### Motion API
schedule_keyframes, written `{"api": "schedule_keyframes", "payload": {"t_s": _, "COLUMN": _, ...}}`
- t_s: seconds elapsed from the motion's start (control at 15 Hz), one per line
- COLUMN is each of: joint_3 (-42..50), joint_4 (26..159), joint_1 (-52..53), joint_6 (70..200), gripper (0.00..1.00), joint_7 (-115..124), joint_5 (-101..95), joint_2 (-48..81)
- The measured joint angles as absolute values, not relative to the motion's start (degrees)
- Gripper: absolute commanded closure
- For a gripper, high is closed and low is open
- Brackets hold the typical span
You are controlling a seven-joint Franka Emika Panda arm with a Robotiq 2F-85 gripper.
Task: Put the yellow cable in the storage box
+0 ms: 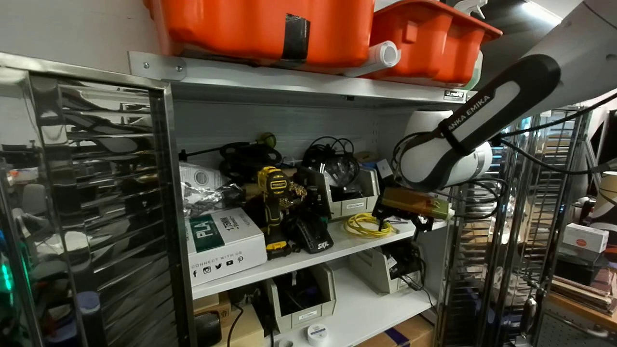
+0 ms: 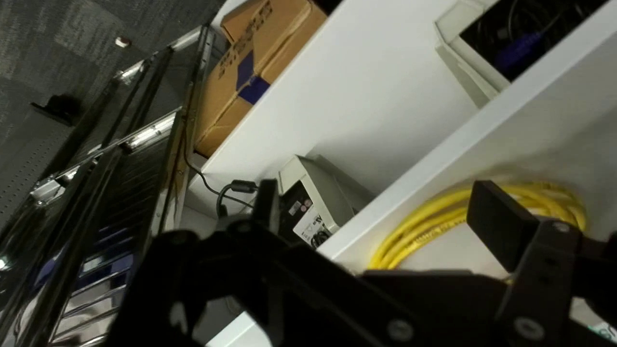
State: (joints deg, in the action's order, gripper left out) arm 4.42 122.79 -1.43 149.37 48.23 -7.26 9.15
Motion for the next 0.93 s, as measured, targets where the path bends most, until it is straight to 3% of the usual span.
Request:
{"api": "schedule_keyframes", "payload": {"t_s": 0.33, "joint_3": 5.69, "joint_4": 120.57, "joint_1": -1.22, "joint_6": 156.73, "gripper": 0.0, "joint_7": 55.58, "joint_5": -7.04, "joint_2": 12.56}}
{"api": "schedule_keyframes", "payload": {"t_s": 0.93, "joint_3": 6.29, "joint_4": 112.08, "joint_1": -0.27, "joint_6": 157.98, "gripper": 0.0, "joint_7": 60.04, "joint_5": -0.1, "joint_2": 19.74}}
